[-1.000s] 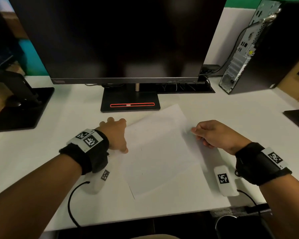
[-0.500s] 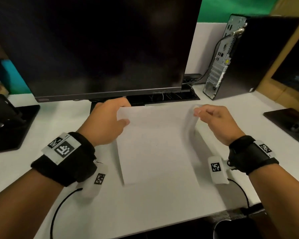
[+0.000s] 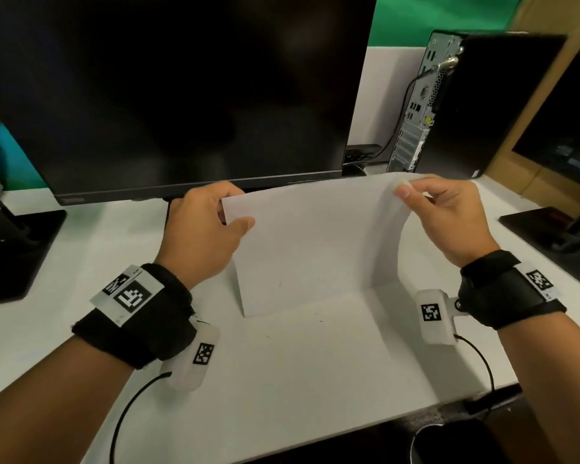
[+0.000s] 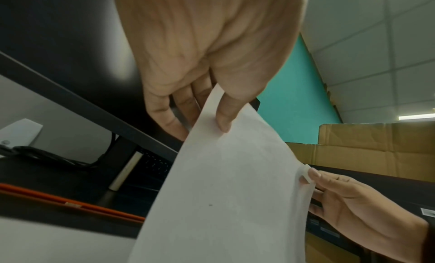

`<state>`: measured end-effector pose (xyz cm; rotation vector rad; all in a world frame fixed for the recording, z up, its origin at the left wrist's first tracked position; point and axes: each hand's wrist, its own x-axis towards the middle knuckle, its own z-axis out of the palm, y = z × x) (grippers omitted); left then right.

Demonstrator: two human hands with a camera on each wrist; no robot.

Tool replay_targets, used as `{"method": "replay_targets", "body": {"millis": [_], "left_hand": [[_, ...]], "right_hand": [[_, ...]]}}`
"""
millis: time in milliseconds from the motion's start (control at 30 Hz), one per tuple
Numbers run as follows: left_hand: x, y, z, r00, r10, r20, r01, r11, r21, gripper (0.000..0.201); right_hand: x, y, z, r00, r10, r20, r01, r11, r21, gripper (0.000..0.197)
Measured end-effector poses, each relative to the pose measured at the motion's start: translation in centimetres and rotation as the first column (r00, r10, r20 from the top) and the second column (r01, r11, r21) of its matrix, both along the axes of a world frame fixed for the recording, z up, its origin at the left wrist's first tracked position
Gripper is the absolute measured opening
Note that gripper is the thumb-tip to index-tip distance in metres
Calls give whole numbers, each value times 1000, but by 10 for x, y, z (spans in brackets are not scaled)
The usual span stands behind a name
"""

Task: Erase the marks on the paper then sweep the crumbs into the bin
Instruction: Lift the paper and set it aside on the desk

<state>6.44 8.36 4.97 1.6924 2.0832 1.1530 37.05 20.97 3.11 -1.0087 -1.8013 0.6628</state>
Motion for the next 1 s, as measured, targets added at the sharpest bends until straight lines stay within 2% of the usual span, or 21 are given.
{"method": "replay_targets", "body": {"millis": [200,433,567,633,700,767,800,867,933,1000], "left_hand": [[-4,-3,8,995,-14,104,3,994,107,22],[-9,-2,16,991,-12,135,-22,969,246,27],[-17,-2,16,966,-19,257,-47,967,249,38],[-23,0,9,961,13,275,-60,985,165,52],[-29,4,-5,950,67,304,-99,991,89,62],[-38,8,-23,939,124,322,-145,988,43,64],[-42,10,-32,936,150,320,-163,987,14,63],[-49,11,-48,935,193,299,-186,981,-51,61],[-53,8,-62,935,225,274,-202,973,-112,61],[-55,3,-71,951,246,186,-212,959,-186,64]], "right_hand": [[3,1,15,1000,15,-5,-14,998,62,24],[-4,4,35,997,57,-44,-50,989,140,26],[-17,2,46,990,-34,-134,59,980,190,15],[-29,0,46,990,-138,-41,144,965,221,24],[-45,-9,40,967,-220,130,178,944,276,30],[-64,-21,32,955,-195,226,125,949,290,24],[-73,-26,26,958,-126,257,65,970,235,23],[-89,-33,10,947,77,311,-86,996,14,26],[-104,-35,-9,908,232,349,-169,965,-201,24],[-116,-34,-26,865,303,400,-166,925,-341,21]]}}
